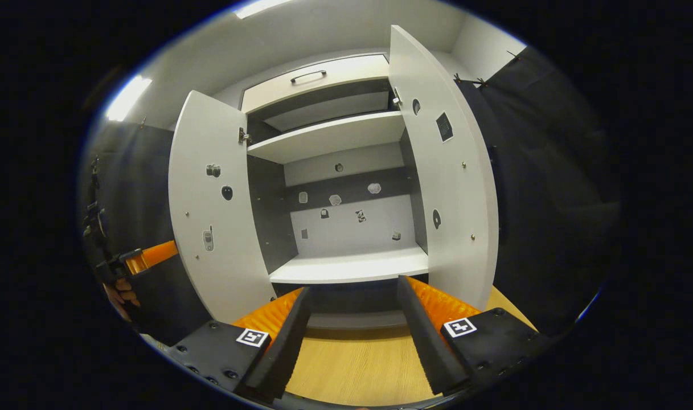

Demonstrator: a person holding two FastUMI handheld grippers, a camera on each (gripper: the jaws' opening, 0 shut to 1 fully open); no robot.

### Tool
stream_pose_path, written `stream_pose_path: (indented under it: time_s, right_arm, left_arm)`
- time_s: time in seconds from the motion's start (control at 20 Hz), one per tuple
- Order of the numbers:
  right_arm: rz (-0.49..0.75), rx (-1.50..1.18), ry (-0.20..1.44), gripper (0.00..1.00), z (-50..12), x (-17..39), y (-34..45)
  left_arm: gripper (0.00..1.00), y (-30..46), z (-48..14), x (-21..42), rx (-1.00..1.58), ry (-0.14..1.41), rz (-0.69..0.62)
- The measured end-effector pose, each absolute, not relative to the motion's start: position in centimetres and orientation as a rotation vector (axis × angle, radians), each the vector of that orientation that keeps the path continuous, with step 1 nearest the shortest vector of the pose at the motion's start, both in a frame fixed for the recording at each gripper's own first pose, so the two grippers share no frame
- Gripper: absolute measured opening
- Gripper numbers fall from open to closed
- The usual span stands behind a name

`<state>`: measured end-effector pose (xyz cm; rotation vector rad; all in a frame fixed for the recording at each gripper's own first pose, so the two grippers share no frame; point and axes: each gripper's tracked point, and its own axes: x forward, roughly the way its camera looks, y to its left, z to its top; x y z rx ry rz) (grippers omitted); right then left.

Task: Open the right door of the double-door shoe cabinet with the right hand, and open the left door with the left hand.

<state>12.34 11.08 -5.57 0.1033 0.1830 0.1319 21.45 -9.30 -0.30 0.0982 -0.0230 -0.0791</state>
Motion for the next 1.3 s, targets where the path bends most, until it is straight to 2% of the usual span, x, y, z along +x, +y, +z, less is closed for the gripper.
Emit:
stream_pose_path:
  time_s: [0.25, 0.3, 0.35, 0.4, 0.6, 0.7, 0.75, 0.8, 0.85, 0.9, 0.95, 1.0, 1.05, 1.1, 1.15, 1.2, 1.3]
  right_arm:
    - [0.14, 0.098, 0.162, 0.96, -4.5, 11.2, 10.8]
    - [0.139, 0.091, 0.157, 0.96, -4.2, 10.9, 10.6]
    - [0.136, 0.082, 0.152, 0.96, -4.0, 10.5, 10.2]
    - [0.129, 0.071, 0.148, 0.96, -3.8, 10.2, 9.7]
    - [0.104, 0.057, 0.13, 0.96, -3.0, 9.5, 7.8]
    - [0.101, 0.051, 0.121, 0.96, -2.7, 9.4, 7.3]
    - [0.105, 0.047, 0.119, 0.96, -2.6, 9.4, 7.1]
    - [0.11, 0.047, 0.12, 0.96, -2.6, 9.5, 7.0]
    - [0.117, 0.048, 0.119, 0.96, -2.6, 9.6, 7.1]
    - [0.124, 0.049, 0.117, 0.96, -2.5, 9.8, 7.2]
    - [0.129, 0.05, 0.116, 0.84, -2.5, 9.9, 7.3]
    - [0.136, 0.051, 0.115, 0.84, -2.4, 10.1, 7.4]
    - [0.14, 0.052, 0.114, 0.84, -2.5, 10.4, 7.5]
    - [0.142, 0.054, 0.114, 0.96, -2.6, 10.6, 7.5]
    - [0.147, 0.057, 0.114, 0.96, -2.6, 10.8, 7.6]
    - [0.153, 0.06, 0.116, 0.84, -2.8, 11.0, 7.9]
    - [0.164, 0.065, 0.119, 0.84, -2.9, 11.4, 8.3]
  left_arm:
    - [0.02, -11.6, -0.9, 20.8, 0.095, 0.0, -0.162]
    - [0.1, -11.6, -0.9, 20.8, 0.093, -0.003, -0.159]
    - [0.1, -11.9, -0.8, 20.8, 0.087, -0.007, -0.156]
    - [0.03, -12.3, -0.9, 21.0, 0.076, -0.006, -0.162]
    - [0.06, -13.0, -1.2, 21.0, 0.05, 0.008, -0.154]
    - [0.18, -13.3, -1.0, 21.2, 0.039, -0.006, -0.15]
    - [0.31, -13.5, -0.9, 21.3, 0.04, -0.01, -0.156]
    - [0.38, -13.4, -0.8, 21.4, 0.044, -0.016, -0.153]
    - [0.49, -13.0, -0.7, 21.5, 0.047, -0.022, -0.142]
    - [0.52, -13.0, -0.7, 21.6, 0.047, -0.024, -0.139]
    - [0.58, -13.2, -0.8, 21.6, 0.045, -0.024, -0.14]
    - [0.62, -13.4, -0.8, 21.5, 0.042, -0.024, -0.147]
    - [0.75, -13.4, -0.8, 21.4, 0.042, -0.024, -0.152]
    - [0.83, -13.4, -0.6, 21.4, 0.043, -0.026, -0.153]
    - [0.83, -13.3, -0.6, 21.6, 0.045, -0.028, -0.148]
    - [0.88, -13.2, -0.6, 21.7, 0.047, -0.03, -0.145]
    - [0.91, -13.0, -0.6, 21.7, 0.058, -0.031, -0.142]
